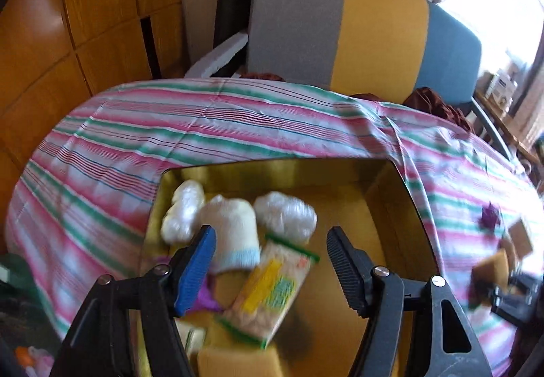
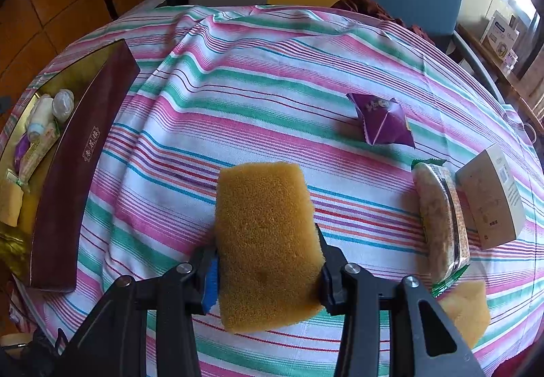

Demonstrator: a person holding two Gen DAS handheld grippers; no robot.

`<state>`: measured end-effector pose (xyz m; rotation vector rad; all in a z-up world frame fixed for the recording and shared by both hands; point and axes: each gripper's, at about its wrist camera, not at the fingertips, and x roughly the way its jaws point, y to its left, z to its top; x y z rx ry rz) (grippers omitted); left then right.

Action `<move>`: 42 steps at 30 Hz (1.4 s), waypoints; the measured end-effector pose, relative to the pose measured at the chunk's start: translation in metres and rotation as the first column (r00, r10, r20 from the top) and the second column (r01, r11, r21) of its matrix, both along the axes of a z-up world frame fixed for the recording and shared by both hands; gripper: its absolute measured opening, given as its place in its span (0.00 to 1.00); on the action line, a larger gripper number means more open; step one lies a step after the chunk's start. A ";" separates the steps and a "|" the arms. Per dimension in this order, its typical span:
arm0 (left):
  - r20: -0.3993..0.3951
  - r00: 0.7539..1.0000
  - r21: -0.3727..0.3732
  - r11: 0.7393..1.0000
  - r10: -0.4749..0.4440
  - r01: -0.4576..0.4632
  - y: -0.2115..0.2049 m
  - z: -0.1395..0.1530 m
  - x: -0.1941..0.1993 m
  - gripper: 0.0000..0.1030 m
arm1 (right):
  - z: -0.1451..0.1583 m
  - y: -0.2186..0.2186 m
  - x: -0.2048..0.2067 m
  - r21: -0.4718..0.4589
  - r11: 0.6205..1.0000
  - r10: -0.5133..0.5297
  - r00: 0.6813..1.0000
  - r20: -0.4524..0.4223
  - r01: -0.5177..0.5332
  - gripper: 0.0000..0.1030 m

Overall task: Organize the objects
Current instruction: 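Lower the plastic-wrapped bundle into the gold tray and open the left tool, then carry the yellow sponge cake over the gold tray with the right tool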

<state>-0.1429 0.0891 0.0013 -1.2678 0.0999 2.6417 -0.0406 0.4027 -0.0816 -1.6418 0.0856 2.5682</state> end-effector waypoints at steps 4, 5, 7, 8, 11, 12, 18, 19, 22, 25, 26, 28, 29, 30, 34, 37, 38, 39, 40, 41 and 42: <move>-0.064 0.998 -0.042 0.999 -0.017 0.014 -0.004 0.005 0.037 0.67 | -0.001 -0.001 0.001 0.009 1.000 0.000 1.000 -0.002 0.000 0.44; -0.076 0.997 -0.049 0.999 -0.018 0.015 -0.005 0.006 0.045 0.67 | -0.001 -0.001 0.001 0.012 1.000 0.001 1.000 -0.001 -0.001 0.44; -0.097 0.995 -0.055 0.998 -0.016 0.011 -0.007 0.008 0.057 0.67 | -0.002 -0.001 0.000 0.015 1.000 0.001 1.000 -0.001 -0.001 0.44; -0.108 0.994 -0.058 0.998 -0.014 0.008 -0.009 0.009 0.063 0.67 | -0.002 -0.001 0.000 0.017 1.000 0.000 1.000 -0.001 0.000 0.44; -0.130 0.991 -0.066 0.998 -0.012 0.004 -0.012 0.010 0.076 0.67 | -0.003 -0.001 0.001 0.020 1.000 -0.002 1.000 -0.004 0.003 0.44; -0.134 0.991 -0.069 0.998 -0.012 0.003 -0.013 0.009 0.078 0.67 | -0.003 -0.001 0.001 0.021 1.000 -0.004 1.000 -0.006 0.004 0.44; -0.131 0.991 -0.063 0.998 -0.002 -0.007 -0.020 0.004 0.090 0.67 | -0.004 0.000 0.001 0.013 1.000 -0.009 1.000 -0.007 0.009 0.44; -0.128 0.992 -0.060 0.998 -0.001 -0.007 -0.021 0.003 0.092 0.67 | -0.005 0.001 0.000 0.012 1.000 -0.009 1.000 -0.006 0.010 0.44; -0.121 0.993 -0.052 0.999 -0.001 -0.005 -0.022 0.000 0.094 0.67 | -0.004 0.001 0.000 0.012 1.000 -0.013 1.000 0.001 0.013 0.44; -0.123 0.992 -0.049 0.999 -0.002 -0.004 -0.023 -0.001 0.096 0.67 | -0.004 0.001 0.000 0.012 1.000 -0.024 1.000 0.007 0.023 0.44; -0.125 0.992 -0.048 0.999 -0.003 -0.003 -0.023 -0.001 0.096 0.67 | -0.004 0.001 -0.001 0.014 0.999 -0.029 1.000 0.011 0.028 0.44; -0.132 0.991 -0.046 0.999 -0.003 -0.003 -0.024 -0.001 0.098 0.67 | -0.001 0.001 -0.002 0.016 0.999 -0.044 0.999 0.022 0.044 0.44; -0.134 0.991 -0.046 0.999 -0.002 -0.004 -0.025 -0.001 0.098 0.67 | 0.002 0.001 -0.003 0.003 0.999 -0.053 0.998 0.022 0.053 0.44; -0.135 0.991 -0.045 0.999 -0.002 -0.004 -0.026 -0.001 0.098 0.67 | 0.007 0.001 -0.003 -0.027 0.998 -0.060 0.998 0.016 0.060 0.44; -0.138 0.990 -0.035 0.999 0.005 -0.010 -0.033 0.000 0.099 0.67 | 0.036 -0.020 -0.008 -0.072 0.997 -0.038 0.999 -0.037 0.035 0.44; -0.148 0.989 -0.019 1.000 0.019 -0.022 -0.042 0.005 0.099 0.67 | 0.067 -0.056 -0.017 -0.088 0.995 0.043 0.995 -0.094 -0.051 0.44; -0.155 0.988 -0.013 0.999 0.026 -0.029 -0.046 0.007 0.099 0.67 | 0.075 -0.068 -0.021 -0.093 0.993 0.067 0.992 -0.105 -0.077 0.44; -0.159 0.987 -0.008 0.999 0.034 -0.036 -0.050 0.009 0.099 0.67 | 0.081 -0.080 -0.026 -0.101 0.990 0.091 0.989 -0.114 -0.102 0.44; -0.163 0.985 -0.002 0.999 0.046 -0.047 -0.055 0.011 0.098 0.67 | 0.087 -0.094 -0.033 -0.110 0.985 0.118 0.986 -0.120 -0.131 0.44; -0.166 0.984 0.004 0.998 0.058 -0.058 -0.061 0.012 0.097 0.67 | 0.090 -0.106 -0.040 -0.116 0.981 0.139 0.983 -0.122 -0.154 0.44; -0.169 0.983 0.010 0.998 0.070 -0.069 -0.067 0.014 0.097 0.67 | 0.092 -0.119 -0.046 -0.120 0.978 0.159 0.980 -0.120 -0.173 0.44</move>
